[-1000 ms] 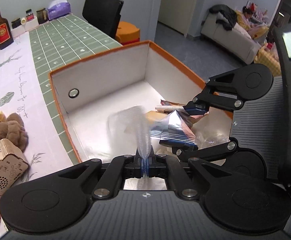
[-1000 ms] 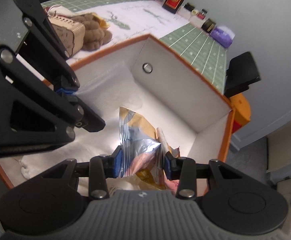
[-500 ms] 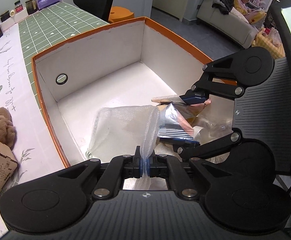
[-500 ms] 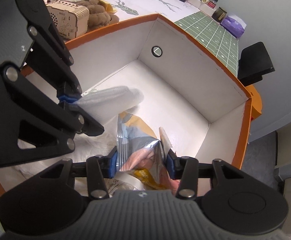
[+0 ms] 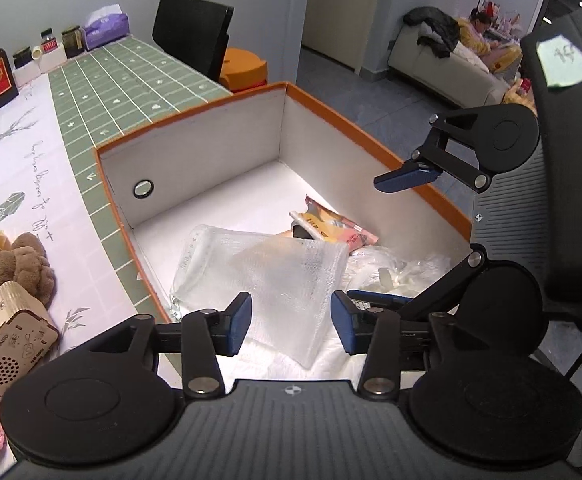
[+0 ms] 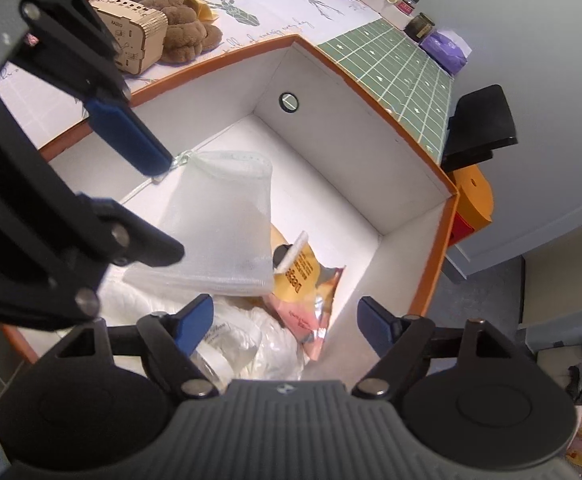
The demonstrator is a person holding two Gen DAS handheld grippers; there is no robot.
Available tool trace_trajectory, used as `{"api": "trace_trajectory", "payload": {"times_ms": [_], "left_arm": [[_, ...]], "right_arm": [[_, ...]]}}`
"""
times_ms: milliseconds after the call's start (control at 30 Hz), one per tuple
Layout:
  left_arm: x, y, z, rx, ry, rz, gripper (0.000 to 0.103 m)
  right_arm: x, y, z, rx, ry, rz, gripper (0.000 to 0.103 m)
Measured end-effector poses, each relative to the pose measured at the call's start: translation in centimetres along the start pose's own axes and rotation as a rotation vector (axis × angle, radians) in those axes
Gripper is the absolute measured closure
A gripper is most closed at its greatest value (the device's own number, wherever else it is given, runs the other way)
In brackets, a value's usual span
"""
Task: Organize soft objects
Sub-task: 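Withdraw both tools from the box toward the pink crocheted pouch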
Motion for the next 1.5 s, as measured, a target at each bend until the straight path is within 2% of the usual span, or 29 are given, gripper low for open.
{"api": "trace_trajectory", "payload": {"times_ms": [133,300,400,567,700,900,1033,1167,1333,1500], "left_arm": [[-0.6,-0.4,1.9,0.056,0.013,0.023,0.046],[-1.3,-1.1,4.0,0.130,0.068,0.027,0.046],[-2.2,-1.8,5.4,0.171,0.120,0.034,0.046],[-4.3,-3.8,8.2,0.236,0.199,0.070,0.046],[-6.2,-5.6,10.2,0.285,0.263,0.114,0.046],[-9.1,-8.9,12.5,0.335,0.327,0.201,0.046],[-11.0,-11.3,13.6,0.352,0.370,0.254,0.046],[-13.1,-13.9,14.8,0.378,0.432,0.315,0.046],[-15.4,-16.6,15.7,0.409,0.459,0.387,0.046],[-17.6,-18.8,16.7,0.445,0.507,0.448,0.046]], "right_arm": [[-0.3,-0.2,1.3,-0.008,-0.041,0.022,0.019],[-1.1,0.5,3.4,0.022,-0.096,0.039,0.018],[-1.8,1.1,4.5,0.032,-0.167,0.060,0.018],[-3.4,2.5,6.1,0.084,-0.254,0.084,0.015],[-4.9,4.0,7.3,0.155,-0.288,0.045,0.013],[-8.7,6.2,7.4,0.310,-0.218,-0.088,0.013],[-11.7,7.4,6.2,0.382,-0.199,-0.165,0.013],[-15.6,8.6,4.9,0.455,-0.139,-0.212,0.013],[-19.5,9.6,2.2,0.469,-0.112,-0.250,0.013],[-21.5,10.4,-0.3,0.465,-0.096,-0.293,0.014]]}}
Point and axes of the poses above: each gripper's, at about its wrist camera, not at the fingertips, and z roughly against the way its jaws point, x to its right, y to its top, the point moved 5 cm from there along -z, roughly the way its jaws point, and after that the axes turned 12 degrees about x, right-handed, at the moved point
